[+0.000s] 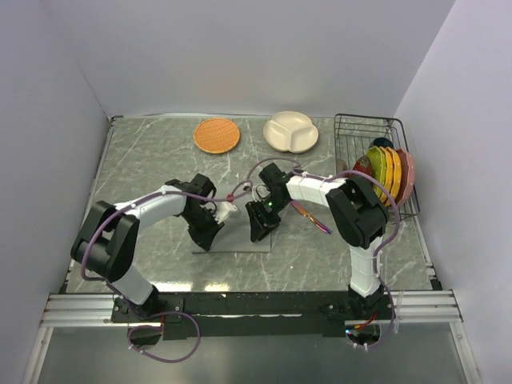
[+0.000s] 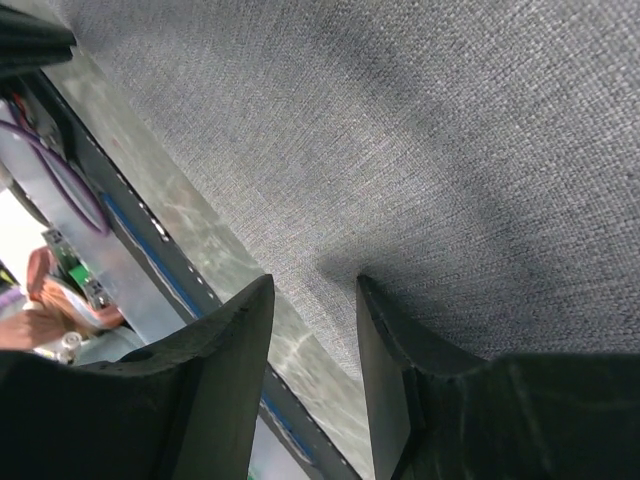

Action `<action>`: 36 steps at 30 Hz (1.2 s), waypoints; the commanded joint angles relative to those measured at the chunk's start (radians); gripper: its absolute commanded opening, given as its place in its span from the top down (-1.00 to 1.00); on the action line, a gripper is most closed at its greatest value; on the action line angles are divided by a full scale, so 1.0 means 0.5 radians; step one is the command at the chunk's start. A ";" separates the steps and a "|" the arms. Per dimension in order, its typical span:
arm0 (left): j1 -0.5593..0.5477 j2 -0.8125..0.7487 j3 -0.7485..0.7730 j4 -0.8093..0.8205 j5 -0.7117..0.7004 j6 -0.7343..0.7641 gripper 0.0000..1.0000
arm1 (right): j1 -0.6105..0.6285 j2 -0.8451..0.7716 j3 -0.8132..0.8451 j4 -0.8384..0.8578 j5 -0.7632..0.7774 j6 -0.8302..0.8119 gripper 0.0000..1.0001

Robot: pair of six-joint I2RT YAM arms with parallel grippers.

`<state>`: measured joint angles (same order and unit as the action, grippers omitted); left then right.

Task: Fold the napkin into a case and place the utensils inside
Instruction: Smooth out the lower triangle-folded napkin at the center of the board.

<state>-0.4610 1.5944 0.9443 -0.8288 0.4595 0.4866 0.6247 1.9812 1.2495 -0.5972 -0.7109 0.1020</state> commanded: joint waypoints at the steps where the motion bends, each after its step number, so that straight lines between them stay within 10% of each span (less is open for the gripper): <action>1: -0.149 -0.029 -0.020 -0.088 -0.045 0.101 0.77 | -0.022 -0.078 0.023 -0.235 0.146 -0.274 0.06; 10: -0.149 -0.084 0.222 -0.134 0.087 0.119 0.61 | -0.417 -0.309 0.299 -0.223 -0.149 -0.137 -0.25; 20: 0.587 0.127 0.881 0.028 0.627 -0.193 0.01 | -0.691 0.182 1.010 -0.125 -0.029 0.057 -0.36; 36: 0.710 0.358 1.056 0.016 0.661 -0.261 -0.08 | -0.685 0.584 1.130 -0.073 -0.005 0.075 -0.36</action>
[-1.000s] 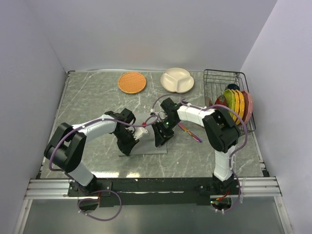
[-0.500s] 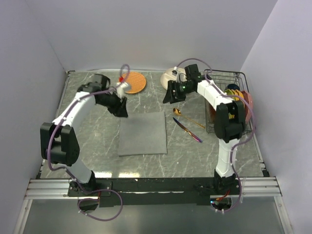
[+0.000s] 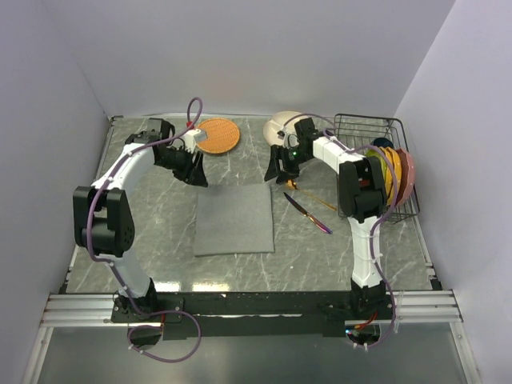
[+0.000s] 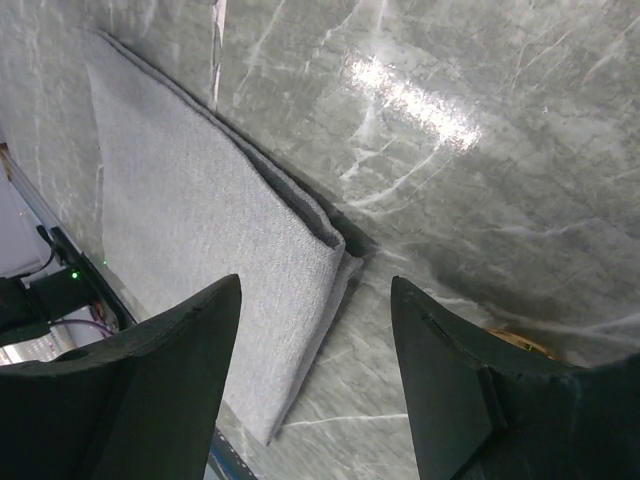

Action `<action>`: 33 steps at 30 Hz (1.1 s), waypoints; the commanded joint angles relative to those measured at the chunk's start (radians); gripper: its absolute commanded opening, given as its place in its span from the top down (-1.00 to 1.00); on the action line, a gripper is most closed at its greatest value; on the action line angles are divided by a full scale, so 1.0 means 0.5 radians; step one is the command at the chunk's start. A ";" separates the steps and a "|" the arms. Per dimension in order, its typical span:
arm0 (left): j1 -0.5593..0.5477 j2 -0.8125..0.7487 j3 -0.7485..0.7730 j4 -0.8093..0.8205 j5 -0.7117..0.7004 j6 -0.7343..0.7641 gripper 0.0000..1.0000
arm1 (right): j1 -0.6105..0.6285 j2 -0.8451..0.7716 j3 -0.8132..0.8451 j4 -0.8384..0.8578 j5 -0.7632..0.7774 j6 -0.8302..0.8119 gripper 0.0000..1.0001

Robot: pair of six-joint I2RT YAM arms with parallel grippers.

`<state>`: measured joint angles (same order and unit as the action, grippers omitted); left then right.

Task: Fold the napkin into a case and place the utensils inside
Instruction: Smooth out the lower triangle-folded napkin at the center of the board, then pick up the lower triangle-folded napkin from the center of the board.

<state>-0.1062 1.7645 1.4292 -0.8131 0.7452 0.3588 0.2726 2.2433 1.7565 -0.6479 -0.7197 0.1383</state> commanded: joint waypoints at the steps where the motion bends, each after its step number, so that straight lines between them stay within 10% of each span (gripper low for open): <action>1: 0.004 0.033 0.108 -0.021 0.090 -0.003 -0.08 | 0.019 0.075 0.129 0.020 0.007 -0.003 -0.34; 33: 0.050 0.100 0.157 -0.098 0.025 0.114 -0.13 | 0.072 0.201 0.196 -0.063 -0.181 -0.099 0.27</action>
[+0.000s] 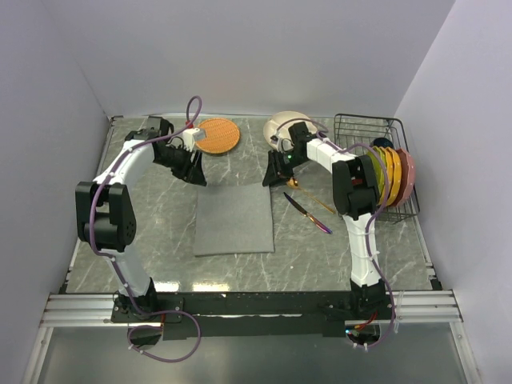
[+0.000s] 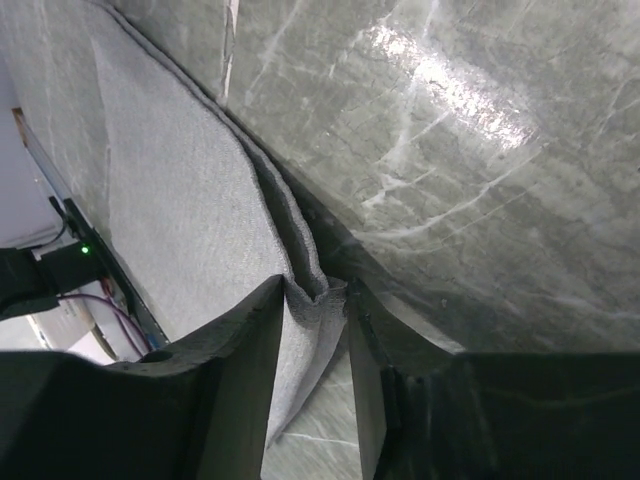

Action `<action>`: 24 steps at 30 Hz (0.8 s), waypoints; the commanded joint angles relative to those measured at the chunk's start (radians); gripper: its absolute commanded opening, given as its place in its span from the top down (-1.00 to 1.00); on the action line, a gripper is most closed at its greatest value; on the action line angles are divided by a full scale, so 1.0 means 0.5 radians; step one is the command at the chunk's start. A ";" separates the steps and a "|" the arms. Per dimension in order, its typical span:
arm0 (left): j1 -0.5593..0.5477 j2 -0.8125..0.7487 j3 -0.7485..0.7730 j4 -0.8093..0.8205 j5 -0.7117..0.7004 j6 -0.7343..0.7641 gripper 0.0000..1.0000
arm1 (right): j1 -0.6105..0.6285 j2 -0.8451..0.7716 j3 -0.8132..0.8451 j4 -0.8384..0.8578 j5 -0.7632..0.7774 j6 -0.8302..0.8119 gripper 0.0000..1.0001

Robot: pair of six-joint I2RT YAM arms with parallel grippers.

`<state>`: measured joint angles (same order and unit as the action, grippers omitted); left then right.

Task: Fold the napkin into a case and place the utensils inside
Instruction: Pick up the lower triangle-folded napkin from the center of the board.

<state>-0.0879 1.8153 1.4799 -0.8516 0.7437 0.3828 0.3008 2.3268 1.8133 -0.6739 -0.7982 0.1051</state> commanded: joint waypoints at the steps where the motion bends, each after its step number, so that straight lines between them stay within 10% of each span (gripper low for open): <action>1: 0.019 -0.004 0.056 -0.021 0.025 0.066 -0.13 | 0.018 0.025 0.079 -0.008 -0.020 -0.041 0.32; 11: 0.053 -0.023 -0.005 0.074 0.001 -0.023 -0.16 | 0.058 -0.171 -0.025 0.056 -0.051 -0.139 0.99; 24: 0.268 -0.053 -0.119 0.307 -0.101 -0.434 -0.19 | 0.294 -0.503 -0.313 0.191 0.274 -0.660 1.00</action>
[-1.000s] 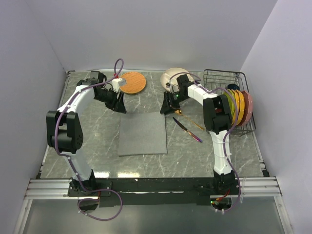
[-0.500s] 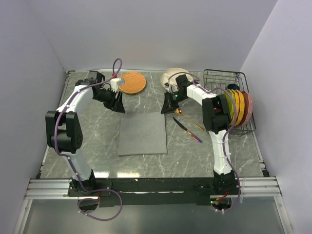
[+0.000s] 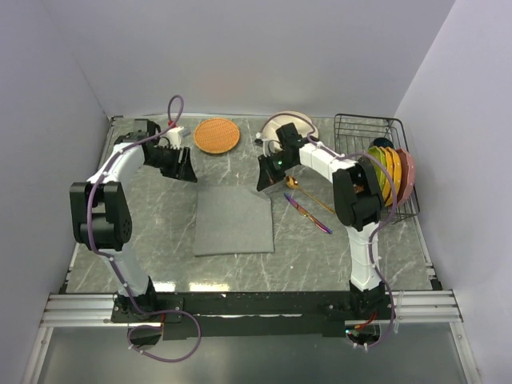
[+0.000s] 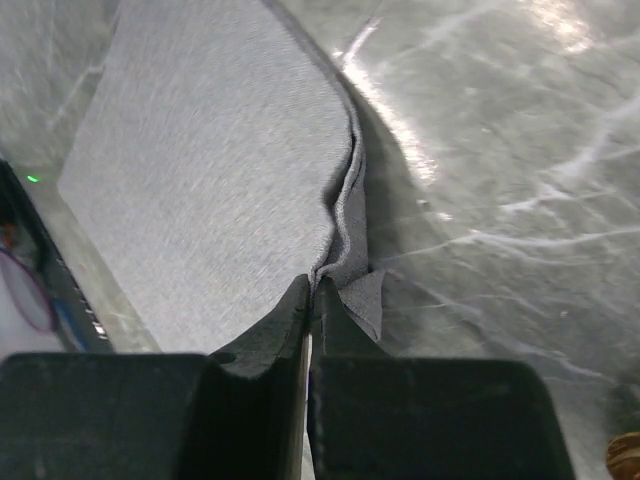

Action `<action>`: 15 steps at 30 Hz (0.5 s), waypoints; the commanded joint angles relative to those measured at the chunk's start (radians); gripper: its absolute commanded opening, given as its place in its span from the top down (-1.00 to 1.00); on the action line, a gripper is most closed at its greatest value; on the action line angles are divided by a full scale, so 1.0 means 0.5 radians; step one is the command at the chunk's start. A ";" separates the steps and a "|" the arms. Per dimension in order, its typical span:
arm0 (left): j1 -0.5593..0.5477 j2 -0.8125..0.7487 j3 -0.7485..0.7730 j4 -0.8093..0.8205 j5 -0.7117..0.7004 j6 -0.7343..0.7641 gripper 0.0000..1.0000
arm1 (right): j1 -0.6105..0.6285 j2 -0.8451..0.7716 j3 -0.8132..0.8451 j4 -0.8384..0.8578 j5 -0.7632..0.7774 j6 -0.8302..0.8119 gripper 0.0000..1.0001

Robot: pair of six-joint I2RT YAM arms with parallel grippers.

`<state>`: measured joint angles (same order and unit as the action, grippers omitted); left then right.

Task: Fold the napkin into a case and place the utensils inside
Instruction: Pick up the lower triangle-folded napkin from the center of the board.

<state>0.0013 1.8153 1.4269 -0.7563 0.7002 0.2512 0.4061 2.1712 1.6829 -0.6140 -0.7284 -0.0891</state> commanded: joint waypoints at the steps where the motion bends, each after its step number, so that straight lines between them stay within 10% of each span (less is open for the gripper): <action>1: 0.105 -0.056 -0.016 0.126 -0.008 -0.186 -0.20 | 0.114 -0.207 -0.065 0.065 0.150 -0.306 1.00; 15: 0.224 -0.158 -0.169 0.172 0.020 -0.251 -0.20 | 0.372 -0.470 -0.393 0.056 0.297 -0.916 1.00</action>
<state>0.1043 1.8050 1.3609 -0.6956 0.6945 0.1394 0.5652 2.0449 1.5311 -0.5957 -0.5896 -0.4149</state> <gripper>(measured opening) 0.600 0.028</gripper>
